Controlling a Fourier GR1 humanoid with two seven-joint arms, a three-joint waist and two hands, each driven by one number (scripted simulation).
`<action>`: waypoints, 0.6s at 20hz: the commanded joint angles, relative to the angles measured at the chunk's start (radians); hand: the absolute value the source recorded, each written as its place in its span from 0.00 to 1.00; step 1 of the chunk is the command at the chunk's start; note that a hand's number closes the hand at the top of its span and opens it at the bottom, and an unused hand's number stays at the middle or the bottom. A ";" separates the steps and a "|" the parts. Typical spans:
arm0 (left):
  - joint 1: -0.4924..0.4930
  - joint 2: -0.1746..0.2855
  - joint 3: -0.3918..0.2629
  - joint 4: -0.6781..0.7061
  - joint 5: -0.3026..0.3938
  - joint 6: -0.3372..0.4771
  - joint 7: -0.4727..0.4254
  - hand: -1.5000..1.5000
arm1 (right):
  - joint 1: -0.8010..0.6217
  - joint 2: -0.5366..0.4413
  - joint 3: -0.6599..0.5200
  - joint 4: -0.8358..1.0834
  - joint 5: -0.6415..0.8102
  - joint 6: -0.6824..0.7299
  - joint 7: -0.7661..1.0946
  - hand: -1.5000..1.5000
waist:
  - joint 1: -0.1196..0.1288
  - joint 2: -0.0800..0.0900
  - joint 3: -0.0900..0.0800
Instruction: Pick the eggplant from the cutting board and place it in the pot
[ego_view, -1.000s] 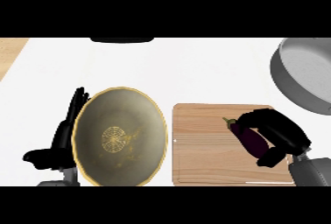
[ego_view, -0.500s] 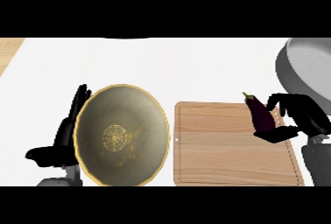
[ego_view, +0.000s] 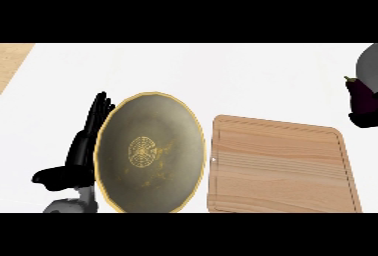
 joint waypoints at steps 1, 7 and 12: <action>-0.024 -0.009 -0.030 0.003 -0.004 -0.017 0.002 0.50 | -0.126 -0.069 -0.073 0.056 0.102 -0.082 0.261 1.00 | 0.060 0.014 -0.002; -0.052 -0.019 -0.077 0.009 -0.019 -0.040 0.007 0.50 | -0.264 -0.188 -0.065 0.149 0.313 -0.139 0.543 1.00 | 0.125 0.027 -0.001; -0.079 -0.027 -0.093 0.015 -0.021 -0.049 0.015 0.50 | -0.351 -0.230 -0.043 0.252 0.470 -0.127 0.774 1.00 | 0.150 0.030 0.001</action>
